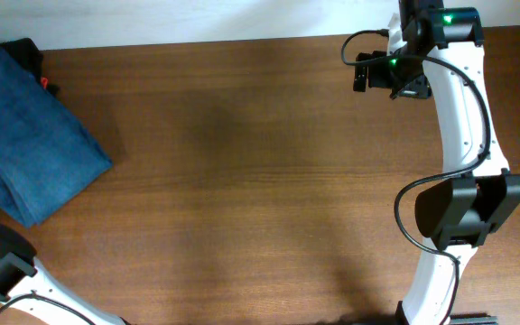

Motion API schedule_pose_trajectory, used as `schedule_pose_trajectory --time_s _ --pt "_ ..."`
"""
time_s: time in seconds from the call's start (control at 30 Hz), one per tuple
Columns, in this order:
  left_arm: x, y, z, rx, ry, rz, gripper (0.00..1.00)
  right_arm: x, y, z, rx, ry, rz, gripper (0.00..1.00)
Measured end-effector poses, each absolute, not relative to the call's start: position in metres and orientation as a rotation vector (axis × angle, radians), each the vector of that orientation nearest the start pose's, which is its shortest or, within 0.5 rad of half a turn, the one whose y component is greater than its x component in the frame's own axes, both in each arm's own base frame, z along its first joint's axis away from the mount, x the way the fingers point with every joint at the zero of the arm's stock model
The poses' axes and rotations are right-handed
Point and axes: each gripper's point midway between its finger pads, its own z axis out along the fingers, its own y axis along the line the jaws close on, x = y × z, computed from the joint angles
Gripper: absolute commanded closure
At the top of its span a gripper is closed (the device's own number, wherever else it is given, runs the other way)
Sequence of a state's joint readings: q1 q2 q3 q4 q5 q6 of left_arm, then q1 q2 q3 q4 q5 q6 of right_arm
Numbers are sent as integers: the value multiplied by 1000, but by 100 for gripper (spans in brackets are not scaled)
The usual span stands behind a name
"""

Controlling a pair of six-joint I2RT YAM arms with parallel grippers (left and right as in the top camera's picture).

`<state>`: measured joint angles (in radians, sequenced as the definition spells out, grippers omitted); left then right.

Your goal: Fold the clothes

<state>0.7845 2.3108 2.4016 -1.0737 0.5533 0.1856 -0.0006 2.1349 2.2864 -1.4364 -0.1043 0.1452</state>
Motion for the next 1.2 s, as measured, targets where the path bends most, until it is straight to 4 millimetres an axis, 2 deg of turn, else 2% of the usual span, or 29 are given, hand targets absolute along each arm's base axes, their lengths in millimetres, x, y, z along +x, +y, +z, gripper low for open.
schedule_pose_trajectory --time_s 0.3,0.47,0.5,0.57,0.6,0.63,0.67,0.97,1.2 --pt "444 342 179 -778 2304 -362 1 463 18 198 187 2853 179 1" --pt "453 351 152 -791 2251 -387 2 463 18 198 188 2853 179 1" --pt "457 351 148 -786 2231 -404 6 463 18 198 187 2853 179 1" --pt "464 351 143 -780 2189 -438 26 463 18 198 188 2853 179 1" --pt "467 351 143 -775 2172 -452 40 463 18 198 187 2853 179 1" --pt "470 351 143 -769 2157 -462 52 463 18 198 187 2853 179 1" --pt "473 351 146 -757 2141 -468 58 463 18 198 187 2853 179 1" --pt "499 346 188 -544 1981 -541 70 463 18 198 187 2853 179 1" --pt "506 337 220 -347 1926 -535 71 463 18 198 188 2853 179 1"
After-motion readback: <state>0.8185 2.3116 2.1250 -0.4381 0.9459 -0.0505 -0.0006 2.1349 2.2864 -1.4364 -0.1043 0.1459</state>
